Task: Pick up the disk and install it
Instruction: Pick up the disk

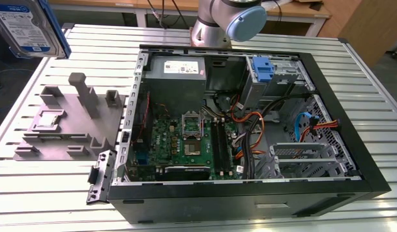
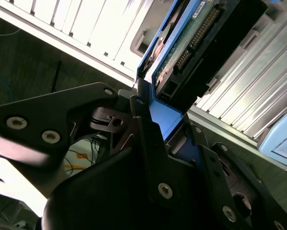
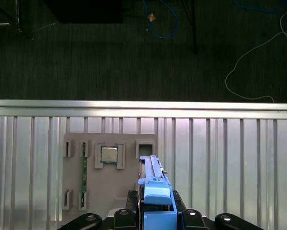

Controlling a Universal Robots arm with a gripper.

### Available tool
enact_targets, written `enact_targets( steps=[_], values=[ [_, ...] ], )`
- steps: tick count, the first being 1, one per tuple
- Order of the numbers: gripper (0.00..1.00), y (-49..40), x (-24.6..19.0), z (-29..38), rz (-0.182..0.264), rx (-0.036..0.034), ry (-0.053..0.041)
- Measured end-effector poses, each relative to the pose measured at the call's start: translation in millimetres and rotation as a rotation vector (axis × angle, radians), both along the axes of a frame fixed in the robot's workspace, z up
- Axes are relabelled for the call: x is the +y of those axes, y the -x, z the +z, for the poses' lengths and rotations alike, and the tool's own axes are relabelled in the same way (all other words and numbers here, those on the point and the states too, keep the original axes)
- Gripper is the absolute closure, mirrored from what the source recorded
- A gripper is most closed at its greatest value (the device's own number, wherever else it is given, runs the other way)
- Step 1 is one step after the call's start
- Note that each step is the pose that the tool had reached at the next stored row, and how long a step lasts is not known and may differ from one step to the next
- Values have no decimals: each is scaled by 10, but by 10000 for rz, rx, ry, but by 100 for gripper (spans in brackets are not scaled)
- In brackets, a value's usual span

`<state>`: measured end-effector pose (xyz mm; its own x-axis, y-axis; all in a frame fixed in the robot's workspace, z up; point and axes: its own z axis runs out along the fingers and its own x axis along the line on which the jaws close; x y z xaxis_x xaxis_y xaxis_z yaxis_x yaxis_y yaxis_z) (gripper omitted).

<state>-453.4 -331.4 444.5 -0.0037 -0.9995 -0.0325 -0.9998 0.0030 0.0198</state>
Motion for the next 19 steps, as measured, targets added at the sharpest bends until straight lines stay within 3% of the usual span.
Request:
enact_targets(
  steps=[19],
  values=[
    [63, 0, 0, 66, 0, 1, 0]
  ],
)
